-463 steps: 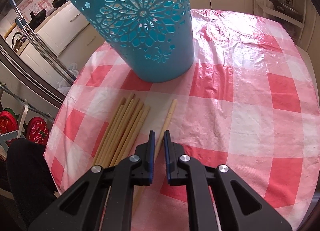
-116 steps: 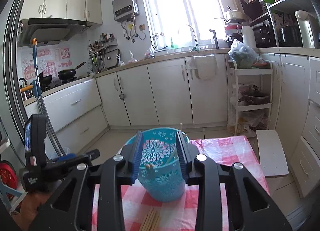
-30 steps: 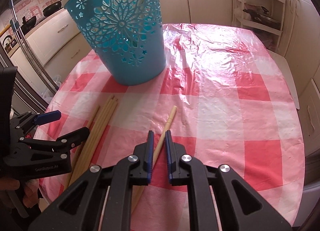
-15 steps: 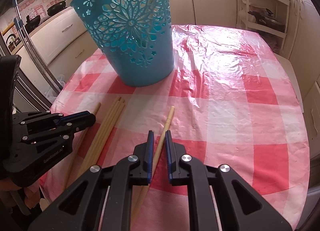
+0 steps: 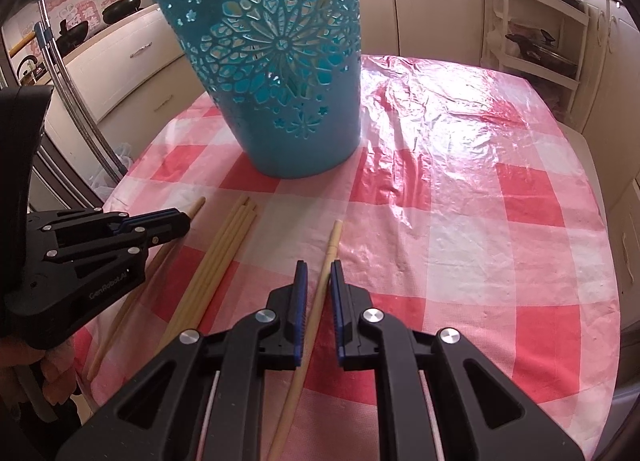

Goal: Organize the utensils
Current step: 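Lower the left gripper onto one wooden chopstick and close it, then lift the chopstick with the left gripper and open it over the teal basket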

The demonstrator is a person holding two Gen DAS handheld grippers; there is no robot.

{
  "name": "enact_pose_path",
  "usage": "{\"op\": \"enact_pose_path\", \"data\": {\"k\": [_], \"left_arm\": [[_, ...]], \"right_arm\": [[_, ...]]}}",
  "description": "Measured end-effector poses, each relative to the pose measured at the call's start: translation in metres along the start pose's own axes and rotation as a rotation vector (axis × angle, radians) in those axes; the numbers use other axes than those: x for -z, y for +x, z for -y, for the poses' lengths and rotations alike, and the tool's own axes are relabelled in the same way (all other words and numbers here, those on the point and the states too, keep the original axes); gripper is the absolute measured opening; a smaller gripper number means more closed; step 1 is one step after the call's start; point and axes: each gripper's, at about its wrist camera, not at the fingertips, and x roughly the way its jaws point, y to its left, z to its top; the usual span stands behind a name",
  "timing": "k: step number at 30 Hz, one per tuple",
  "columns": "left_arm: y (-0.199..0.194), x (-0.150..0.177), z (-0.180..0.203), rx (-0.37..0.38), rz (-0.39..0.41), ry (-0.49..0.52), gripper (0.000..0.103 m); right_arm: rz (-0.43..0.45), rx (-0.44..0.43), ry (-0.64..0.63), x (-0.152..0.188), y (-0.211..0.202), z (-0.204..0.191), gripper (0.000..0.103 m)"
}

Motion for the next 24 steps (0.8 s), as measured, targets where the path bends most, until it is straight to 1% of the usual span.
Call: {"op": "enact_pose_path", "data": {"k": [6,14,16,19,21,24], "left_arm": [[0.005,-0.005,0.0,-0.015,0.003,-0.008,0.006],[0.007,-0.008,0.001,-0.015,0.015,0.005,0.005],[0.007,-0.008,0.002,-0.018,0.018,0.009,0.005],[0.006,-0.007,0.002,-0.015,0.02,0.008,0.005],[0.006,-0.007,-0.003,0.005,0.012,-0.016,0.005],[-0.003,-0.008,-0.02,0.078,0.026,-0.095,0.005]], "right_arm": [[0.007,-0.01,0.036,-0.004,0.003,0.006,0.012],[0.003,-0.005,0.003,-0.005,0.005,0.001,0.012],[0.004,-0.021,0.008,-0.005,0.006,0.002,0.017],[0.006,-0.016,-0.004,-0.005,0.006,0.0,0.018],[0.007,-0.014,-0.007,-0.005,0.006,-0.001,0.018],[0.008,-0.008,-0.013,-0.005,0.006,-0.002,0.018]]}}
